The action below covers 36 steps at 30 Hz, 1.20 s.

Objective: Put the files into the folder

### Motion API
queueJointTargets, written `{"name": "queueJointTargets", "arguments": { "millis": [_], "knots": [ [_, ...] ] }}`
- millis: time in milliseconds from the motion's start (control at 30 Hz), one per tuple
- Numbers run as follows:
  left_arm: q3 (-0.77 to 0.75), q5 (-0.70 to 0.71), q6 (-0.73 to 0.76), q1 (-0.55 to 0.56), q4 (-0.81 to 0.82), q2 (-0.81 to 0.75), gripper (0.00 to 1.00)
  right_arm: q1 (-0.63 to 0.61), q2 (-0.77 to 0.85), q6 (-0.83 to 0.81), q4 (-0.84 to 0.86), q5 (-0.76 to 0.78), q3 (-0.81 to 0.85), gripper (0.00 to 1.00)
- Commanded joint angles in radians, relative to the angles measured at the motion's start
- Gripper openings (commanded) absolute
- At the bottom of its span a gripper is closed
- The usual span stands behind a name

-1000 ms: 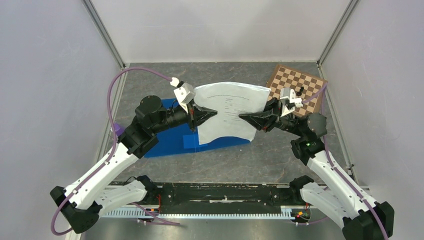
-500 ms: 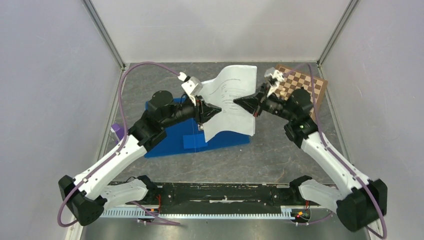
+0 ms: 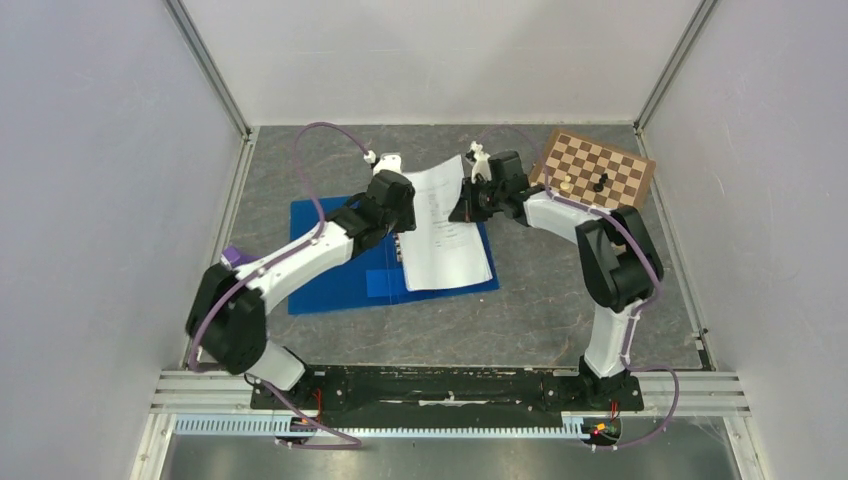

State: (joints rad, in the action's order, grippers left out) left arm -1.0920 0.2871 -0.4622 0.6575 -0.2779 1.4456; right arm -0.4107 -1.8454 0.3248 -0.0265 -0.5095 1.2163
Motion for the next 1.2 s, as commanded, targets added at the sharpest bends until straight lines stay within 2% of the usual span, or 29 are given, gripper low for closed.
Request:
{"name": "queueJointTargets", "arguments": {
  "millis": [0,200,400,600,833,900,1167],
  "knots": [
    [-0.083,0.160,-0.145,-0.046,-0.053,0.152,0.50,-0.005,-0.093,-0.031,-0.084,0.114,0.087,0.00],
    [-0.178,0.150,-0.106,-0.081,-0.096,0.338,0.45,-0.003,-0.095,-0.066,-0.101,0.212,0.025,0.00],
    [-0.163,0.060,-0.106,-0.081,-0.005,0.399,0.42,-0.002,-0.064,-0.125,-0.126,0.245,-0.003,0.00],
    [-0.212,0.048,-0.092,-0.081,-0.038,0.464,0.34,-0.002,-0.031,-0.135,-0.127,0.256,-0.018,0.00],
    [-0.219,0.026,-0.087,-0.080,-0.044,0.491,0.14,-0.002,-0.022,-0.136,-0.115,0.240,-0.047,0.00],
    [-0.211,0.014,-0.092,-0.078,-0.050,0.486,0.04,-0.002,-0.013,-0.136,-0.112,0.238,-0.058,0.00],
    [-0.115,-0.016,-0.196,-0.051,-0.081,0.389,0.02,-0.002,0.080,-0.113,-0.096,0.263,-0.151,0.00]
  ]
}}
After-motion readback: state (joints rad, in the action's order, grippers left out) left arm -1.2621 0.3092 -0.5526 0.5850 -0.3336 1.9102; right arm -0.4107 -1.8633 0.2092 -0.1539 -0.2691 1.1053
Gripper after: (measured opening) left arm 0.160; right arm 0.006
